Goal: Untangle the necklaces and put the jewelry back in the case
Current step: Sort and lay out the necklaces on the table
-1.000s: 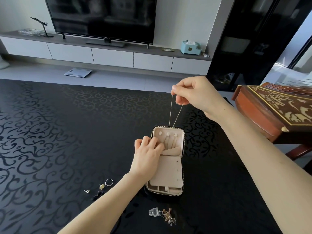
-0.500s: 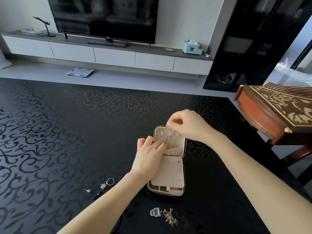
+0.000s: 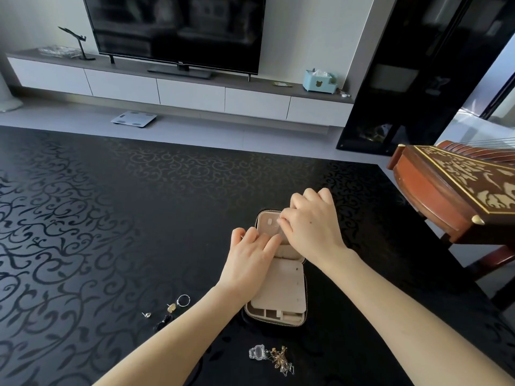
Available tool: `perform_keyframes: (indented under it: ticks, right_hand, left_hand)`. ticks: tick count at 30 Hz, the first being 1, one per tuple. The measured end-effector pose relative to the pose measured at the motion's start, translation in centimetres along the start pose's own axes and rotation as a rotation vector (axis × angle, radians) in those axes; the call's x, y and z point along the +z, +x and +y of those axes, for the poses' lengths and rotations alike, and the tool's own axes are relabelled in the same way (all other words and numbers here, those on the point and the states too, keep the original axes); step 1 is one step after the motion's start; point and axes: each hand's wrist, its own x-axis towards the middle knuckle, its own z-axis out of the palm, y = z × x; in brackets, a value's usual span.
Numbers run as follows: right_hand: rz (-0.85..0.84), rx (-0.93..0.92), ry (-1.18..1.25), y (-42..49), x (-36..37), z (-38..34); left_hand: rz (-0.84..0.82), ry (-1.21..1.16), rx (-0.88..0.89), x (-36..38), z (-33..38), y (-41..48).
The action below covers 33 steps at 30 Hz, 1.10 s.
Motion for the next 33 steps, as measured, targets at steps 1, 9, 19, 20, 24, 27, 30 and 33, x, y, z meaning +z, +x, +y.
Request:
perform_keyframes:
  ticks: [1, 9, 19, 20, 24, 27, 30, 33]
  right_hand:
    - [0.008, -0.002, -0.026, -0.1, 0.0, -0.2]
    - [0.010, 0.104, -0.088, -0.6, 0.1, -1.0]
    - [0.043, 0.282, 0.022, -0.3, 0.6, -0.9]
    - [0.046, 0.297, 0.066, -0.2, 0.9, -0.8]
    - [0.062, 0.335, 0.213, -0.2, 1.4, -0.4]
    - [0.083, 0.337, 0.294, -0.5, 1.3, 0.0]
    - [0.114, 0.352, 0.352, -1.0, 0.7, 0.5]
    - [0.126, 0.373, 0.388, -1.8, -0.7, 0.7]
  left_hand:
    - [-0.006, -0.001, -0.004, -0.1, 0.1, 0.0]
    - [-0.001, 0.017, -0.010, -0.6, 0.2, 0.0]
    - [0.004, 0.089, 0.009, -0.4, 0.1, 0.0]
    - [0.004, 0.093, 0.016, -0.4, 0.0, 0.0]
    - [-0.007, 0.069, 0.027, -0.5, 0.0, -0.1]
    - [-0.010, 0.046, 0.046, -0.5, -0.2, -0.2]
    - [0.011, 0.013, 0.071, -0.6, -0.5, -0.3]
    - [0.014, -0.075, 0.083, -1.3, -0.5, -0.7]
